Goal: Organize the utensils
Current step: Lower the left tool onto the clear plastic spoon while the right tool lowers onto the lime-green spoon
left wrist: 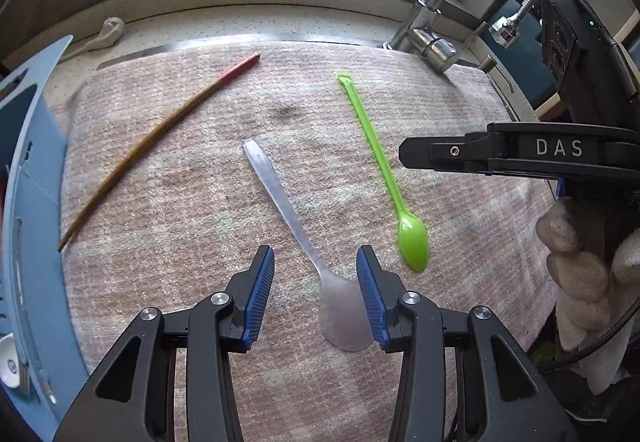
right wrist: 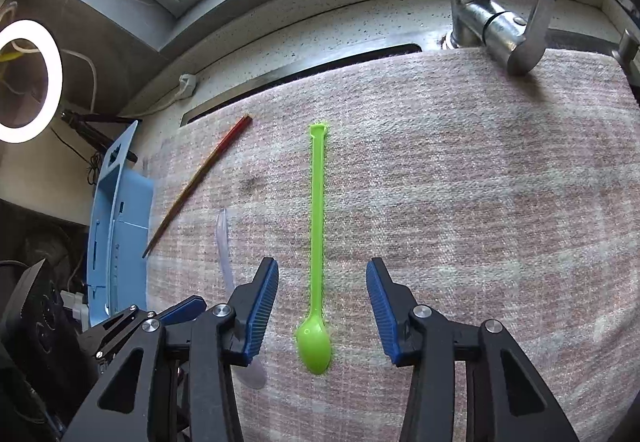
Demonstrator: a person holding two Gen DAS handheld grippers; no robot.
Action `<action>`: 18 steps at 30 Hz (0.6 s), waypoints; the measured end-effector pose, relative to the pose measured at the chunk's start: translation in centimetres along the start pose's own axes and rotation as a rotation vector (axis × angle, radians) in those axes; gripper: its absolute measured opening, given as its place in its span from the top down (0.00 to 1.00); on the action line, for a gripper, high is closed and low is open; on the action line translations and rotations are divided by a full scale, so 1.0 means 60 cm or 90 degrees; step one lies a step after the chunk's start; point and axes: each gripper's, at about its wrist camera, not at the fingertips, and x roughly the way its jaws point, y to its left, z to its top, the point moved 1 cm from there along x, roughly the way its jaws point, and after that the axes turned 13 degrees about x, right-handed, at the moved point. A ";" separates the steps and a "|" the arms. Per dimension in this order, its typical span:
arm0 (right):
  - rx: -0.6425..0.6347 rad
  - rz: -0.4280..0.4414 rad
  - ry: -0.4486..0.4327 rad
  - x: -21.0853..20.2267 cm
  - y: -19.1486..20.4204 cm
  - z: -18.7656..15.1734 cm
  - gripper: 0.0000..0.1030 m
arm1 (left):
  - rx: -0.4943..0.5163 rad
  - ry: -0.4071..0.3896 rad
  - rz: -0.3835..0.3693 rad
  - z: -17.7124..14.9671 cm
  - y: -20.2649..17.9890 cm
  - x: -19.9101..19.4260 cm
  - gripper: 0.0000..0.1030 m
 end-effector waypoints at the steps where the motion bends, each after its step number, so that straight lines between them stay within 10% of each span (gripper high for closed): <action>1: 0.000 -0.001 0.006 0.007 0.002 0.001 0.60 | -0.003 0.003 0.003 0.001 0.002 0.003 0.60; 18: -0.062 -0.058 0.003 0.048 0.040 0.011 0.65 | 0.043 0.031 0.060 0.031 -0.010 0.045 0.72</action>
